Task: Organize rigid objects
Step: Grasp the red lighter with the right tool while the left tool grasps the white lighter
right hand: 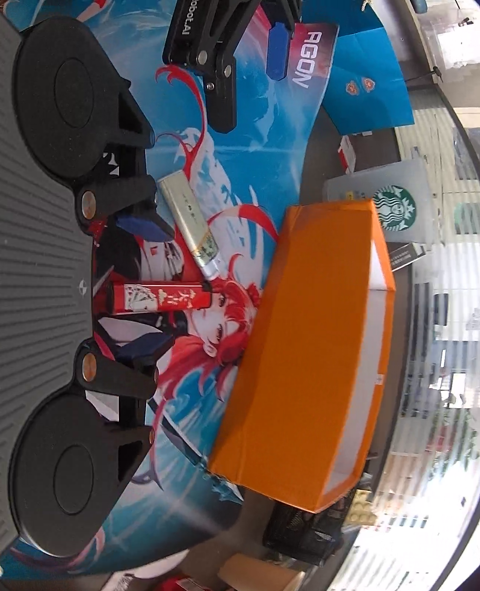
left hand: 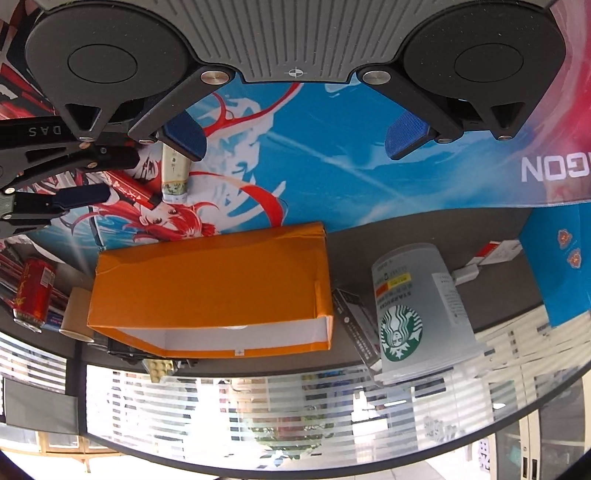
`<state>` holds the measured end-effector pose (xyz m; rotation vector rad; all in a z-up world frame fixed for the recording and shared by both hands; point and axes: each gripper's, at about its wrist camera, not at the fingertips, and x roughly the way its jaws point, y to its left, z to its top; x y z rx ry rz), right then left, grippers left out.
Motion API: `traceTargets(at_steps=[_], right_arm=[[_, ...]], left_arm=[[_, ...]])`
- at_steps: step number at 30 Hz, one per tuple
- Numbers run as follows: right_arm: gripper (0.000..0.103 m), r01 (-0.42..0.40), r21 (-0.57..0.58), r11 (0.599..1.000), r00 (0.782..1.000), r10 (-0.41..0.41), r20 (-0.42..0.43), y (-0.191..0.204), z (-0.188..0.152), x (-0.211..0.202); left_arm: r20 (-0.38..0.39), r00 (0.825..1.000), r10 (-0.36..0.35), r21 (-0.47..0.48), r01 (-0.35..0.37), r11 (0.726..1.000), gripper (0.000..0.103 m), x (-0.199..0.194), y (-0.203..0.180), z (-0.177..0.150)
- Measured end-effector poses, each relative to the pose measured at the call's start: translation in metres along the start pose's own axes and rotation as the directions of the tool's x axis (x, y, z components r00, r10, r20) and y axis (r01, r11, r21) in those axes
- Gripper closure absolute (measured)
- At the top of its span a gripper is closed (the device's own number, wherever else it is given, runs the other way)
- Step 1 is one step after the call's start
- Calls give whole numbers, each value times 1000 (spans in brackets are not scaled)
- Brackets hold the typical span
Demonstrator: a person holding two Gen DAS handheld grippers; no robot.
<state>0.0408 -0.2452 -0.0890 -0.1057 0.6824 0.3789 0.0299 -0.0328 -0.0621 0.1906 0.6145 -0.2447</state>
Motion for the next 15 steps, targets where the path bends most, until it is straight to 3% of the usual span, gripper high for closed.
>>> traceTargets(at_steps=[5, 7, 8, 15], right_arm=[[60, 33, -14, 999, 999, -33, 16, -2, -4, -1], [80, 53, -2, 999, 998, -53, 27, -6, -6, -2], [84, 67, -7, 998, 997, -66, 31, -7, -6, -3], [85, 61, -10, 998, 997, -60, 41, -17, -10, -7]], left_arm=[[-4, 999, -34, 38, 34, 999, 0, 2, -14, -2], [1, 998, -58, 57, 57, 997, 0, 3, -21, -2], [4, 998, -68, 69, 68, 995, 0, 3, -24, -2], [12, 991, -137, 138, 134, 981, 0, 8, -46, -2]])
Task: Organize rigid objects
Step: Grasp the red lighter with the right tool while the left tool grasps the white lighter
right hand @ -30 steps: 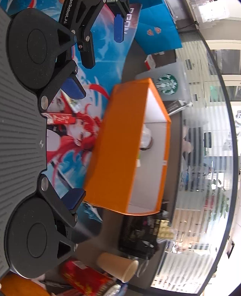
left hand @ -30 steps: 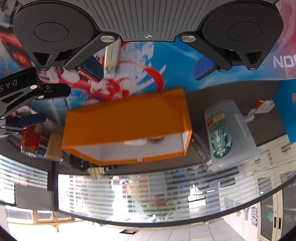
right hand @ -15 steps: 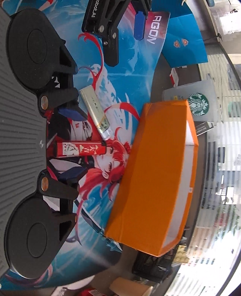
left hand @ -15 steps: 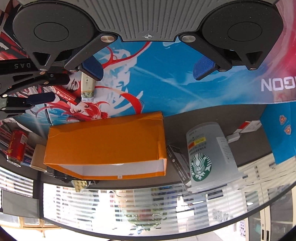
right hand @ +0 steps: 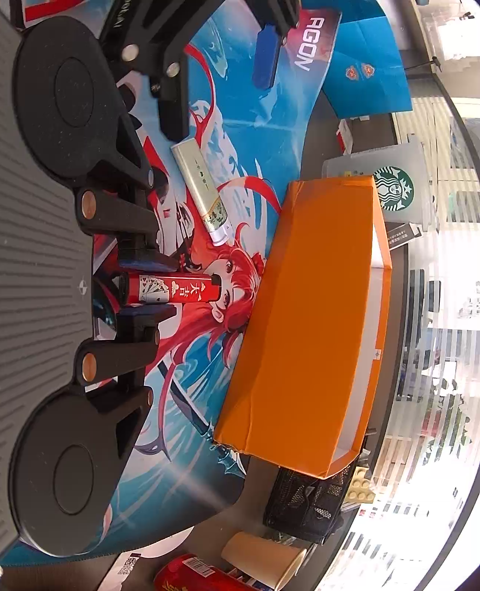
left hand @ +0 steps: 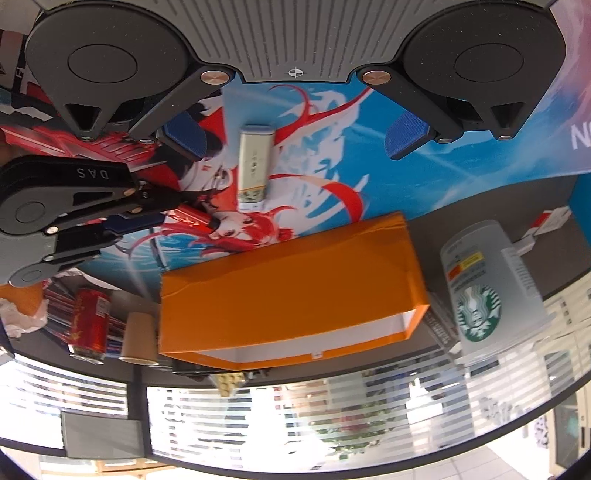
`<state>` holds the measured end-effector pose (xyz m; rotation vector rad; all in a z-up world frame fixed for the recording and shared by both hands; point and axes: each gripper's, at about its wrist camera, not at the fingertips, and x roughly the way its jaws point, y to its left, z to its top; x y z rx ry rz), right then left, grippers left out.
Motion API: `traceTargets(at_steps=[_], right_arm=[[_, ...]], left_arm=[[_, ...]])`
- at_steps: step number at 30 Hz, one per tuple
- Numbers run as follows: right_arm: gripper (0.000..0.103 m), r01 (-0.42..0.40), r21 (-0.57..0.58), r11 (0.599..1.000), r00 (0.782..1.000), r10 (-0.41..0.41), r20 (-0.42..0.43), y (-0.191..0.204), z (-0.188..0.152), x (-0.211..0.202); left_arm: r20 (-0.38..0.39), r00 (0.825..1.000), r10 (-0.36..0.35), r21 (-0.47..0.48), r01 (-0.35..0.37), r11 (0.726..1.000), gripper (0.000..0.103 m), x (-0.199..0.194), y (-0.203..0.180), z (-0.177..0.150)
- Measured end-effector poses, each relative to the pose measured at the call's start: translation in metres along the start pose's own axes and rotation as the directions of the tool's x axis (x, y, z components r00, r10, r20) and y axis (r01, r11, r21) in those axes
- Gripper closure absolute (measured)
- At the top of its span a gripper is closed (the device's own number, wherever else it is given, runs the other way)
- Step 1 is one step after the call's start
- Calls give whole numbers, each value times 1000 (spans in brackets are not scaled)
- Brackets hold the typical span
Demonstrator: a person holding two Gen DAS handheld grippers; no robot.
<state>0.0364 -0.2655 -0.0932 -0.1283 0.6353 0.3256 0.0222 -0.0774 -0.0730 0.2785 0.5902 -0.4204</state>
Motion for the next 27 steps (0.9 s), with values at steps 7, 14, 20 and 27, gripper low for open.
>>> traceTargets(at_steps=[7, 14, 20, 27], right_arm=[[85, 26, 36, 999, 1000, -26, 0, -16, -3, -4], [85, 22, 43, 999, 1000, -22, 5, -19, -4, -4], [85, 23, 44, 999, 1000, -23, 8, -20, -3, -3], [85, 26, 41, 999, 1000, -26, 9, -20, -3, -3]], left_arm=[[-29, 994, -102, 0, 102, 995, 1, 23, -13, 5], [-28, 992, -126, -56, 124, 991, 11, 41, -10, 5], [-12, 993, -116, -60, 115, 992, 33, 38, -5, 7], [17, 988, -154, -16, 154, 988, 65, 33, -13, 5]])
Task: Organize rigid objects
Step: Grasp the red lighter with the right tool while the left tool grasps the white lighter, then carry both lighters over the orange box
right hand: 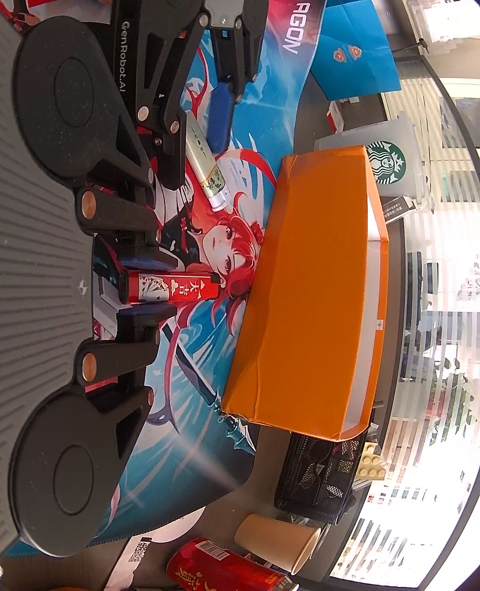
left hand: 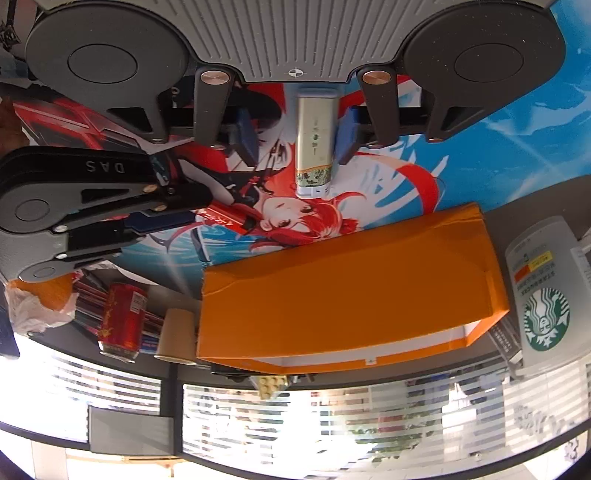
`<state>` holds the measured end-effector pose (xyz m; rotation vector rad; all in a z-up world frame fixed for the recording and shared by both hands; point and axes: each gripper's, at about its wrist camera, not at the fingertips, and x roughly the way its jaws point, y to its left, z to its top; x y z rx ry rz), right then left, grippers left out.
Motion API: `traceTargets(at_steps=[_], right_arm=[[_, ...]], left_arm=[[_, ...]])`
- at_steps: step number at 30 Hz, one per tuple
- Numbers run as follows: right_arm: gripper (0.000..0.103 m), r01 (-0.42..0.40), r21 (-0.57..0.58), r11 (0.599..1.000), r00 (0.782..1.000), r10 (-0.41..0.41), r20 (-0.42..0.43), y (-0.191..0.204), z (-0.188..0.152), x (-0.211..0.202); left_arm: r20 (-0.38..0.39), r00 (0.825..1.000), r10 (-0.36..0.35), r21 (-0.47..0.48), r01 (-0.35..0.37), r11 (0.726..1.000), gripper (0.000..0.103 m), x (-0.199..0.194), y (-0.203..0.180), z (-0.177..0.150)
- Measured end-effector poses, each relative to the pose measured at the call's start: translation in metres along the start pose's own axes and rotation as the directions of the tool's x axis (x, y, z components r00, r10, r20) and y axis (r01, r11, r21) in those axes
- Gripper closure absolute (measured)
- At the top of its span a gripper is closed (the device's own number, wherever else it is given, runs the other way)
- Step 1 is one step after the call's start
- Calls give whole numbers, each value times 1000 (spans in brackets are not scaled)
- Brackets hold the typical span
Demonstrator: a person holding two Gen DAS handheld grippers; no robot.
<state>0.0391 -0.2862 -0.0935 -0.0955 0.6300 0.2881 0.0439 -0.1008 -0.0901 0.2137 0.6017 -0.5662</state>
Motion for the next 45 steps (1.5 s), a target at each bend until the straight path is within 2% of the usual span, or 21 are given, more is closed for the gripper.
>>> traceTargets(at_steps=[5, 10, 17, 28, 38, 45], right_arm=[[85, 7, -5, 1000, 1000, -7, 1, 2, 0, 0], [83, 13, -8, 1000, 1000, -13, 2, 4, 0, 0], [85, 2, -4, 1000, 1000, -2, 0, 7, 0, -1], [85, -24, 29, 999, 999, 23, 31, 11, 3, -11], [85, -17, 11, 1000, 997, 16, 78, 16, 13, -26], [85, -16, -2, 1000, 994, 16, 111, 19, 24, -38]], left_arm=[[5, 1000, -4, 1, 4, 1000, 81, -1, -4, 0], [5, 1000, 12, -17, -12, 1000, 82, -3, -5, -1], [-8, 1000, 17, -42, -17, 999, 83, -10, -6, -3], [46, 997, 66, -83, -62, 995, 83, -36, 9, 7], [75, 989, 127, -101, -119, 988, 83, -53, 17, 22], [102, 985, 138, -108, -127, 986, 83, -62, 21, 34]])
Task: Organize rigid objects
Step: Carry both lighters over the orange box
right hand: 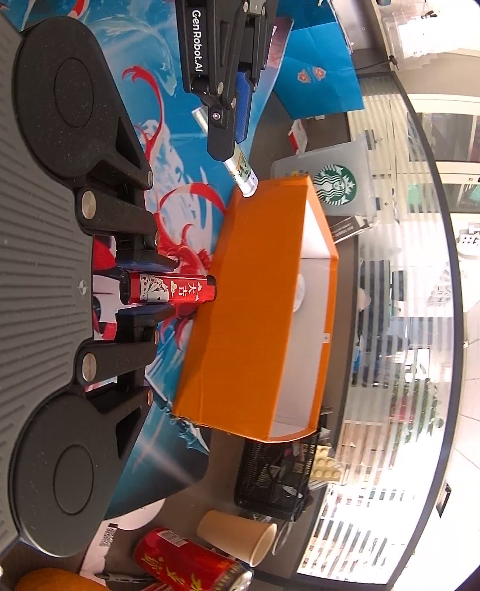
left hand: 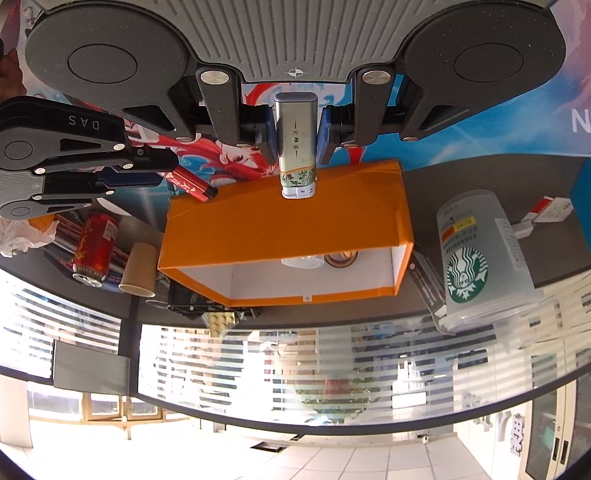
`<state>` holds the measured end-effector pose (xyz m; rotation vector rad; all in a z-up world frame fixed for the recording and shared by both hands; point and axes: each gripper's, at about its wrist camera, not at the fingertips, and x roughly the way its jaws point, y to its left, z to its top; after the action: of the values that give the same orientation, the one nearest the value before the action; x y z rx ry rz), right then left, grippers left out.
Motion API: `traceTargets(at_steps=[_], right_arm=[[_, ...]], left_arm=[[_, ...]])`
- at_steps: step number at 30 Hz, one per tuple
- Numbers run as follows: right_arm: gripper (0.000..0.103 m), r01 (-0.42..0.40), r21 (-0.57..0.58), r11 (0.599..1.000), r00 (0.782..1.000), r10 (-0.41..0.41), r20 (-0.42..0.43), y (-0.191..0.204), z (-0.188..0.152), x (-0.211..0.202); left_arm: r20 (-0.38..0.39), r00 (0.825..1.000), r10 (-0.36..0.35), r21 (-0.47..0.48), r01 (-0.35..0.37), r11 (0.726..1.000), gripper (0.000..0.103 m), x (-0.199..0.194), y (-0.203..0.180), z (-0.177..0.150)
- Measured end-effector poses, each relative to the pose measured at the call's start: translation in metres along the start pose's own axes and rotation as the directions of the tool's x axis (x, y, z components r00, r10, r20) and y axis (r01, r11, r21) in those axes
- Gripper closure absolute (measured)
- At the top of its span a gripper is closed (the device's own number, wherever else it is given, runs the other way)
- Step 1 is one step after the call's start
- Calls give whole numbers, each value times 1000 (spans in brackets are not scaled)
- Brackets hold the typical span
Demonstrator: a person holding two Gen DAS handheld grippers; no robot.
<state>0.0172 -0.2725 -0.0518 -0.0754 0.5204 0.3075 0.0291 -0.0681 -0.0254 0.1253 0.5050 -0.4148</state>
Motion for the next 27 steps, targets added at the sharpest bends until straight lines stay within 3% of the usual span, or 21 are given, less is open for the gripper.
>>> traceTargets(at_steps=[27], right_arm=[[85, -1, -13, 1000, 996, 2, 93, -5, 35, -22]], left_arm=[[62, 998, 5, -12, -4, 1000, 82, -10, 1, 33]])
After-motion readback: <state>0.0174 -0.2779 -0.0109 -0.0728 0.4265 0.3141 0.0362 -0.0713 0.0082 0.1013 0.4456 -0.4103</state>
